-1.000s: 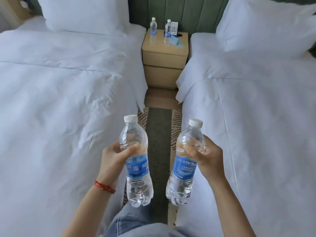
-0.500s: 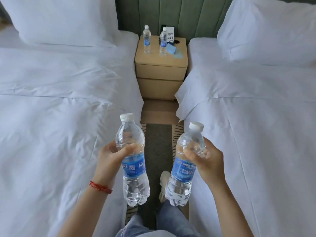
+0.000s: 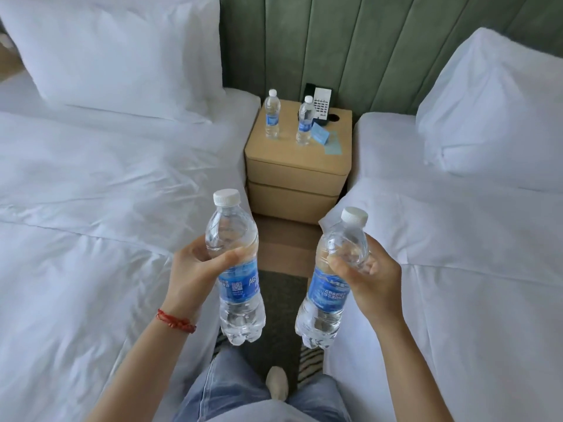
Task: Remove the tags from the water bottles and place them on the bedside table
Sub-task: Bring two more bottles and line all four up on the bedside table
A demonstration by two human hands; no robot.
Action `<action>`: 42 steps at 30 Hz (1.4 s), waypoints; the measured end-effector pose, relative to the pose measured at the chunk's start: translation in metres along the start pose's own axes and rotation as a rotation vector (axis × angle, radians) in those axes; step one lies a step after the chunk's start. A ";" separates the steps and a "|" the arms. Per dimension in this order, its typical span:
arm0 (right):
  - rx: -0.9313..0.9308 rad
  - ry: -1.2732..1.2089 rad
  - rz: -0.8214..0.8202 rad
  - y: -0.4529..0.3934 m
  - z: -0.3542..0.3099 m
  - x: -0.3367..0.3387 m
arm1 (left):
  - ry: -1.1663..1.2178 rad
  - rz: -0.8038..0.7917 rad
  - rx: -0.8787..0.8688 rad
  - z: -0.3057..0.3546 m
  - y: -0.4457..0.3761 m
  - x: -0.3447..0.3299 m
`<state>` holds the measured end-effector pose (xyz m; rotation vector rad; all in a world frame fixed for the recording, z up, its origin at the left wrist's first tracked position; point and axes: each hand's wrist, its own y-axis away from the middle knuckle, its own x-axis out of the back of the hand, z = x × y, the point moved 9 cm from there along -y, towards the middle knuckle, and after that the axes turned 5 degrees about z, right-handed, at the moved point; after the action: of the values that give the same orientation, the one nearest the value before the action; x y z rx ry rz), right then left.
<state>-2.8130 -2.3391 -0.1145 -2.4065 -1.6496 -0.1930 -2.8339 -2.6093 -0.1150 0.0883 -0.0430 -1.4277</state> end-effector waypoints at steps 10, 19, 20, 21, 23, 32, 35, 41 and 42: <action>-0.071 0.003 -0.001 -0.159 0.031 -0.049 | 0.001 -0.017 0.044 -0.014 -0.174 -0.047; -0.116 0.102 0.047 -0.326 0.044 -0.120 | 0.058 -0.086 0.060 -0.005 -0.365 -0.087; -0.116 0.110 0.055 -0.343 0.045 -0.127 | 0.058 -0.096 0.051 -0.002 -0.384 -0.090; -0.115 0.116 0.060 -0.357 0.047 -0.133 | 0.052 -0.107 0.045 0.001 -0.401 -0.093; -0.120 0.125 0.058 -0.383 0.051 -0.143 | 0.025 -0.121 0.034 0.002 -0.432 -0.098; -0.139 0.150 0.019 -0.483 0.079 -0.170 | -0.131 -0.049 0.012 -0.016 -0.539 -0.127; -0.105 0.188 -0.035 -0.517 0.093 -0.179 | -0.178 -0.029 0.018 -0.029 -0.569 -0.141; -0.060 0.265 -0.129 -0.574 0.123 -0.195 | -0.273 -0.004 0.064 -0.051 -0.614 -0.170; -0.051 0.281 -0.135 -0.582 0.127 -0.197 | -0.294 0.001 0.076 -0.056 -0.620 -0.174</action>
<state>-3.4288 -2.2826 -0.2224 -2.1818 -1.6906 -0.5742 -3.4660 -2.5221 -0.2207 -0.0593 -0.3396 -1.4289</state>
